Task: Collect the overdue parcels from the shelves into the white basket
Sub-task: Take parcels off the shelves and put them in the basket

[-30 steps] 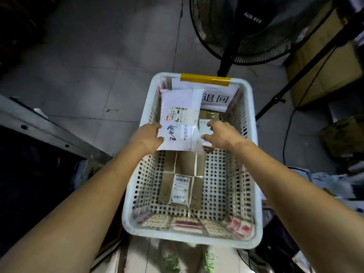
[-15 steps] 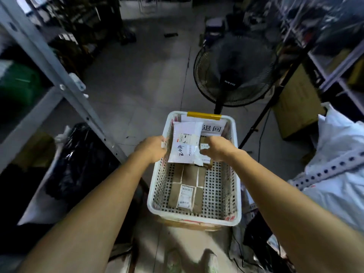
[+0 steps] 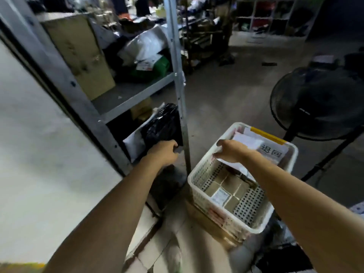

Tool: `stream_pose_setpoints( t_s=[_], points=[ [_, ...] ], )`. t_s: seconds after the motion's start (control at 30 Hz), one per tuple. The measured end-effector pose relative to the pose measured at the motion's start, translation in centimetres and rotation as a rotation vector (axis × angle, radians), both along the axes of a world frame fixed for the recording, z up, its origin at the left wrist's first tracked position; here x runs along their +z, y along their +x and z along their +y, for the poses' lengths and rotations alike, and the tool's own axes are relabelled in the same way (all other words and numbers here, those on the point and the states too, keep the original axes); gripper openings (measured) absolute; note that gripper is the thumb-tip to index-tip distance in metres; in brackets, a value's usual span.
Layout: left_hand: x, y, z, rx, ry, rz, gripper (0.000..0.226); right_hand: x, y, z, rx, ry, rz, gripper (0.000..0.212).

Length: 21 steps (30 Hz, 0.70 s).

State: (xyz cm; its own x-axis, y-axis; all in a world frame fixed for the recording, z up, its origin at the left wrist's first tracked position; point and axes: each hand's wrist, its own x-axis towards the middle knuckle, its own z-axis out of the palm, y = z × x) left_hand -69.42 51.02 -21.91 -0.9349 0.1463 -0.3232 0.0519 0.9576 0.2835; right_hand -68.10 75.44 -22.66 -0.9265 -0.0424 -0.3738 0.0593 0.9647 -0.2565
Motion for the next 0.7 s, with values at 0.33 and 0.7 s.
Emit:
stream_pose_setpoints(
  t_s=[0.33,0.7],
  points=[
    [3.3,22.3,-18.3,0.571,0.004,0.149,0.043,3.1,7.2,-20.8,0.618,-0.083,0.02,0.052],
    [4.9,55.5,-31.2,1.295,-0.096,0.116,0.05,5.4,28.5,-45.2,1.208,-0.208,0.045,0.058]
  ],
)
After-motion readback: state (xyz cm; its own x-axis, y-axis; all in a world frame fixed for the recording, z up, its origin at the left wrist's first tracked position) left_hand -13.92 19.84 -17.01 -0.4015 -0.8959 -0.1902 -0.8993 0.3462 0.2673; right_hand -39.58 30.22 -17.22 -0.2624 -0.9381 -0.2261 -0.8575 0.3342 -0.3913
